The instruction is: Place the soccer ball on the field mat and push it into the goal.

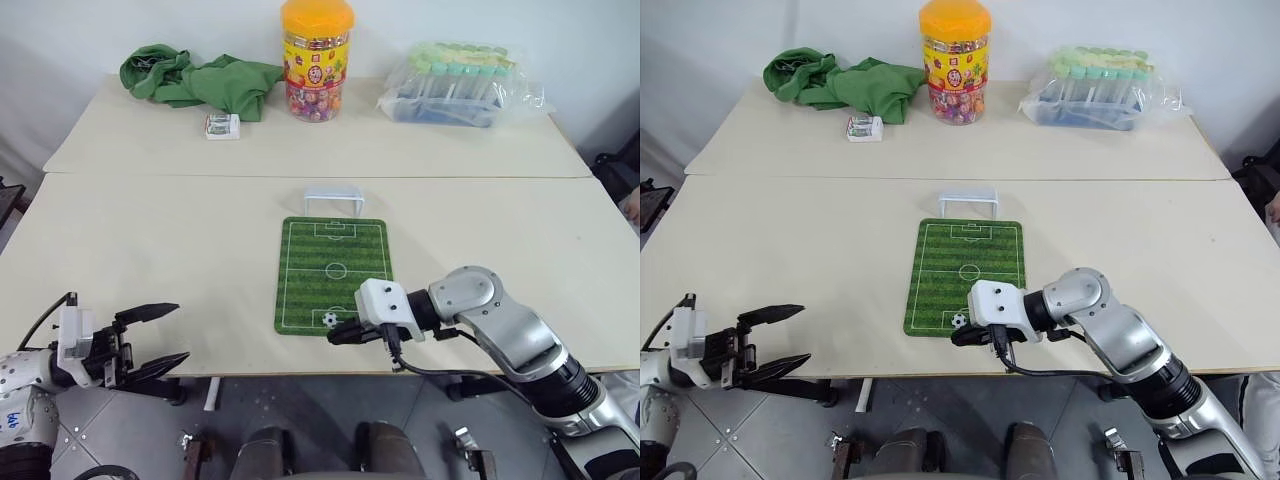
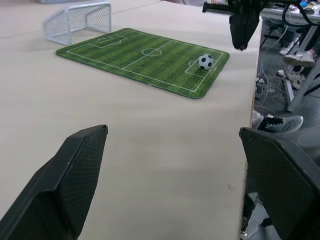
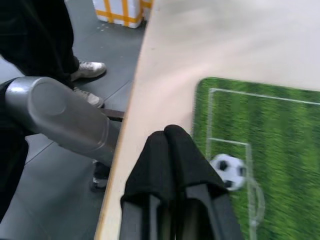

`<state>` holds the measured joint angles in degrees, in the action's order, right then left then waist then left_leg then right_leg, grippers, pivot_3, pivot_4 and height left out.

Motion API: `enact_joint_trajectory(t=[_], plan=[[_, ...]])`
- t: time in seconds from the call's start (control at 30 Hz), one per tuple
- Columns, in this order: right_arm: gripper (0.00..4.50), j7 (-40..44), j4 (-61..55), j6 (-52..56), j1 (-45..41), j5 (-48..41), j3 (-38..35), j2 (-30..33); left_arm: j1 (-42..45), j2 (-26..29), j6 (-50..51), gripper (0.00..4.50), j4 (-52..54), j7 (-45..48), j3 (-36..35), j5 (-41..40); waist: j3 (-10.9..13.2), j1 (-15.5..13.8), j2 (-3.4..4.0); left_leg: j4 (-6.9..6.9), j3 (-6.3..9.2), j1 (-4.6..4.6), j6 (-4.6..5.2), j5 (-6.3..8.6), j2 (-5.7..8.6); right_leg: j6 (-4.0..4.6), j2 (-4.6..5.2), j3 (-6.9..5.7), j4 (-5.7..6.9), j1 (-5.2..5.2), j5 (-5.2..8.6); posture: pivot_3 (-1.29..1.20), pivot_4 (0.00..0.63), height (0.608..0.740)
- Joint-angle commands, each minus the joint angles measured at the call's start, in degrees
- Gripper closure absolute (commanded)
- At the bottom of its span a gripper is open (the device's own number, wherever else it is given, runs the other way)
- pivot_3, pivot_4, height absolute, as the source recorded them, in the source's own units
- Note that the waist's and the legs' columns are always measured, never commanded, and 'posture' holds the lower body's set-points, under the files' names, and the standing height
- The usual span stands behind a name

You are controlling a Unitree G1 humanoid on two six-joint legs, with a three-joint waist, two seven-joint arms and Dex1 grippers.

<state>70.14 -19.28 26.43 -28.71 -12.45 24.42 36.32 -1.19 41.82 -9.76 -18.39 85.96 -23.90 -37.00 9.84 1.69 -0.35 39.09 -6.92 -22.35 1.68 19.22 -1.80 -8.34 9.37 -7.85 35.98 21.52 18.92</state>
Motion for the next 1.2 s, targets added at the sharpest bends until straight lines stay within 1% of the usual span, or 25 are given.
enact_joint_trajectory(t=[0.03, 0.2, 0.4, 0.5, 0.6, 0.67, 0.73, 0.87, 0.97, 1.03, 1.13, 1.2], plan=[[4.49, -0.8, 1.6, -1.1, -0.4, 0.2, 0.8, -2.0, -1.7, 0.6, 1.7, 0.00, 4.5, 0.0, -4.5, -4.1, 0.0, 0.0, 0.00, 0.00, 0.00, 0.00, 0.00, 0.00, -0.01, 0.00, 0.00, -0.01, 0.00, 0.00, 0.00, 0.00, 0.150, 0.740], [4.49, -0.6, 5.9, -2.9, -1.4, 1.1, 1.4, -3.9, -2.0, -0.7, 3.5, 0.00, 7.5, -1.7, -6.1, -5.4, 0.0, 0.0, 0.00, 0.00, 0.00, 0.00, 0.00, 0.00, 0.00, 0.00, 0.00, 0.00, 0.01, -0.01, 0.00, 0.00, 0.150, 0.740], [4.49, -2.8, 16.1, -7.4, -6.0, 3.8, -0.1, -6.7, -0.3, -2.4, 4.8, 0.00, 9.5, -4.5, -6.0, -5.6, 0.0, 0.1, 0.00, 0.00, -0.03, 0.02, 0.00, 0.00, 0.01, 0.00, -0.01, 0.01, 0.01, -0.01, 0.00, 0.00, 0.150, 0.740], [4.49, -8.2, 25.5, -10.2, -13.0, 5.8, -4.4, -8.0, 1.5, -3.3, 5.2, 0.00, 9.3, -5.4, -4.8, -5.0, 0.0, 0.1, 0.05, 0.00, -0.04, 0.02, -0.01, -0.01, 0.01, 0.00, -0.02, 0.01, 0.03, 0.00, 0.00, 0.00, 0.150, 0.740], [4.49, -10.6, 30.5, -13.1, -16.2, 7.4, -5.8, -8.4, 2.4, -3.6, 5.3, 0.00, 8.8, -5.4, -4.4, -4.6, 0.0, 0.3, 0.05, 0.02, -0.07, 0.02, -0.01, -0.01, 0.00, 0.00, -0.02, 0.04, 0.02, 0.01, 0.00, 0.00, 0.150, 0.740], [4.49, -14.3, 32.8, -14.0, -21.0, 6.0, -11.3, -8.6, 5.5, -4.4, 5.2, 0.00, 7.2, -6.0, -3.0, -4.0, 0.0, 0.2, 0.06, -0.03, -0.04, 0.03, -0.01, -0.01, -0.01, 0.00, -0.04, 0.02, 0.04, 0.02, 0.00, 0.00, 0.150, 0.740], [4.49, -15.9, 33.0, -13.9, -23.3, 4.8, -14.6, -8.3, 8.1, -5.1, 4.9, 0.00, 5.6, -6.4, -2.3, -3.7, 0.1, 0.0, 0.14, -0.02, 0.00, -0.02, -0.02, -0.01, 0.03, 0.01, -0.04, -0.01, 0.06, 0.05, 0.00, 0.00, 0.150, 0.740], [4.49, -14.4, 29.8, -11.5, -21.2, 2.5, -17.9, -6.1, 11.2, -6.2, 4.7, 0.00, 4.0, -7.5, -2.3, -3.7, 0.0, 0.1, 0.05, -0.05, 0.03, -0.04, -0.02, 0.00, 0.04, 0.00, -0.06, -0.06, 0.05, 0.05, 0.00, 0.00, 0.150, 0.740], [4.49, -13.3, 27.2, -10.6, -17.2, 0.7, -20.8, -3.2, 11.7, -5.9, 5.6, 0.00, 3.0, -7.7, -2.1, -3.4, 0.0, 0.0, 0.05, -0.12, 0.04, -0.04, -0.02, 0.01, 0.07, 0.00, -0.07, -0.08, 0.02, 0.05, 0.00, 0.00, 0.150, 0.740], [4.49, -11.1, 25.2, -9.9, -13.6, -1.0, -22.4, -0.5, 11.6, -5.5, 6.9, 0.00, 2.6, -8.2, -1.9, -3.2, 0.1, -0.1, 0.06, -0.15, 0.05, -0.05, -0.01, 0.02, 0.10, 0.00, -0.05, -0.09, 0.00, 0.05, 0.00, 0.00, 0.150, 0.740], [3.96, -5.6, 23.8, -10.7, -6.5, -4.9, -26.5, 4.6, 11.7, -4.6, 9.7, 0.00, 2.2, -10.5, -1.5, -2.4, 0.1, -0.2, 0.02, -0.15, 0.02, -0.06, 0.01, 0.03, 0.13, 0.00, -0.05, -0.08, -0.04, 0.05, 0.00, 0.00, 0.150, 0.740], [3.29, -2.2, 24.0, -11.5, -2.1, -6.8, -28.9, 7.9, 11.8, -3.8, 11.1, 0.00, 2.1, -11.3, -1.3, -2.1, 0.1, -0.1, -0.01, -0.12, 0.02, -0.05, 0.02, 0.03, 0.11, 0.00, -0.05, -0.08, -0.05, 0.01, 0.00, 0.00, 0.150, 0.740]])
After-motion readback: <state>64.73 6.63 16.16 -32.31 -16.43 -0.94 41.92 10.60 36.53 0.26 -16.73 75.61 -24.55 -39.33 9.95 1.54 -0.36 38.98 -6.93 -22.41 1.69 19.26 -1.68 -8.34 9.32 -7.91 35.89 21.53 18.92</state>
